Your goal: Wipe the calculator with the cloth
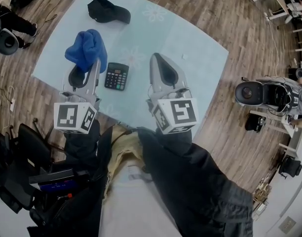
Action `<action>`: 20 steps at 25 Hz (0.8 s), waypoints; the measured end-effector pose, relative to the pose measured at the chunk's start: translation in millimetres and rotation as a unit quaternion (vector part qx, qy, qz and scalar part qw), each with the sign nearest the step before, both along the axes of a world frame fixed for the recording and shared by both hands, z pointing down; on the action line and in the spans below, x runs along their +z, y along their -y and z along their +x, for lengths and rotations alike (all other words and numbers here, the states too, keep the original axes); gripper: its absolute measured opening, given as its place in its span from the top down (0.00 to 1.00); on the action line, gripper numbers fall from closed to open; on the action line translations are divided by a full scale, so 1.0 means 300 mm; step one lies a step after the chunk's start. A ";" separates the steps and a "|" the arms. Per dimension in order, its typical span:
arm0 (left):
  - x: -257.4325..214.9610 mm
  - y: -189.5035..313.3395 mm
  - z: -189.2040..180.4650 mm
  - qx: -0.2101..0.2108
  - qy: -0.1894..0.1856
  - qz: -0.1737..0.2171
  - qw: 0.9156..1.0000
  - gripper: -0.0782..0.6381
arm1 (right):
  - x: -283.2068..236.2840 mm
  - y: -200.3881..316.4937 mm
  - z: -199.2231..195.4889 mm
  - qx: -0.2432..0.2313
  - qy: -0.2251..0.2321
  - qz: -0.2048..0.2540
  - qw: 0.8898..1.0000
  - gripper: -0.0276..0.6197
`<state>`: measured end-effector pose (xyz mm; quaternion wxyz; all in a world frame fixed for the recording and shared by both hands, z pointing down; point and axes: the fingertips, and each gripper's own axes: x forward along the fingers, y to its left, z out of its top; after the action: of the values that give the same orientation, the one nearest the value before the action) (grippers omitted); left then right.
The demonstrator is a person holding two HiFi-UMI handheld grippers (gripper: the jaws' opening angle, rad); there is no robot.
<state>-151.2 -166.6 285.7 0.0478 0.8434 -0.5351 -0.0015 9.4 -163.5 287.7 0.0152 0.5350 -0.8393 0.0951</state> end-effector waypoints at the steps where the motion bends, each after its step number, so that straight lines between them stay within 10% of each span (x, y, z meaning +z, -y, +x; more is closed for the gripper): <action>1: -0.003 0.000 0.001 -0.001 0.000 -0.001 1.000 0.73 | 0.000 0.000 0.001 0.000 -0.001 0.000 1.000 0.96; 20: 0.011 -0.012 -0.031 -0.009 0.001 -0.007 1.000 0.72 | 0.013 -0.003 -0.024 -0.007 -0.009 -0.008 1.000 0.96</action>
<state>-160.6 -163.1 288.9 0.0534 0.8381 -0.5430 0.0028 2.3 -162.5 291.6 0.0276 0.5301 -0.8419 0.0969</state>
